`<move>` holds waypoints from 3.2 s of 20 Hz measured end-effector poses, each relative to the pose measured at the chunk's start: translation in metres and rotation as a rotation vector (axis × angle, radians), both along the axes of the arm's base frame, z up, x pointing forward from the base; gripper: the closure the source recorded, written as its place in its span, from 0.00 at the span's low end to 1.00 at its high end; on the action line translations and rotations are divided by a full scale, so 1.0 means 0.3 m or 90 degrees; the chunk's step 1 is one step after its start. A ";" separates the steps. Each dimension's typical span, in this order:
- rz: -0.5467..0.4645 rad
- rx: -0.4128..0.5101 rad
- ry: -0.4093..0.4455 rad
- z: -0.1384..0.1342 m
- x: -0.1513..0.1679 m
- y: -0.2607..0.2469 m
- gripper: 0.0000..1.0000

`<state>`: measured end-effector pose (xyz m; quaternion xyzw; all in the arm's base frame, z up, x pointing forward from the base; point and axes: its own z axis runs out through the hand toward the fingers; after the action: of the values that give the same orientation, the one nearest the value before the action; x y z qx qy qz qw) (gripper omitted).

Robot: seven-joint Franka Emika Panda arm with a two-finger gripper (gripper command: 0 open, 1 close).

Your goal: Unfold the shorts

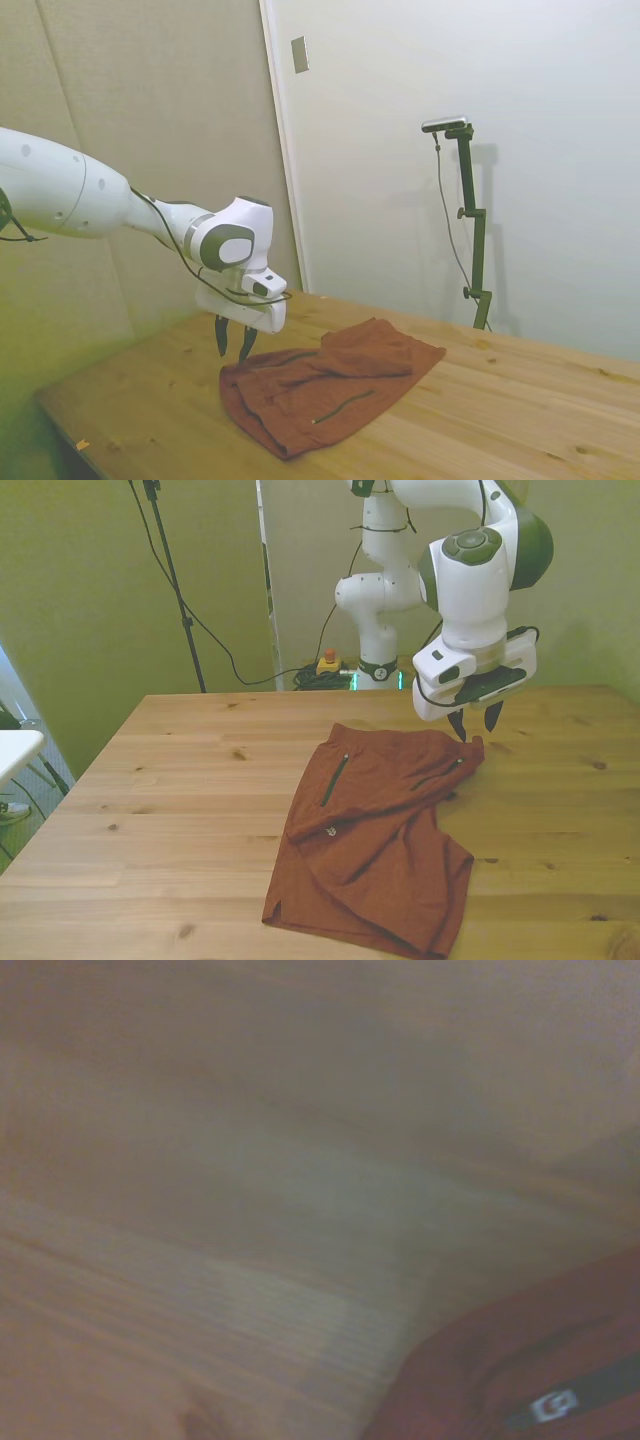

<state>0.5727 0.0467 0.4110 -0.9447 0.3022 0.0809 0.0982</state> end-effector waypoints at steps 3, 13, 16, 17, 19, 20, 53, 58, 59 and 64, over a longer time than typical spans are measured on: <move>-0.093 -0.008 -0.033 0.071 0.052 -0.168 0.00; -0.424 -0.024 -0.060 0.009 0.234 -0.733 0.00; -0.519 -0.019 -0.067 -0.052 0.283 -0.804 0.00; -0.550 -0.015 -0.071 -0.065 0.300 -0.813 0.00; -0.609 -0.013 -0.078 -0.085 0.324 -0.821 0.00; -0.628 -0.012 -0.078 -0.093 0.331 -0.824 0.00; -0.657 -0.021 -0.049 -0.187 0.374 -0.852 1.00; -0.649 -0.015 -0.053 -0.174 0.382 -0.828 1.00; -0.644 -0.011 -0.057 -0.166 0.387 -0.814 1.00; -0.599 0.019 -0.089 -0.046 0.410 -0.696 1.00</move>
<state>0.6956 -0.1621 0.3972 -0.7071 0.6886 -0.0317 0.1579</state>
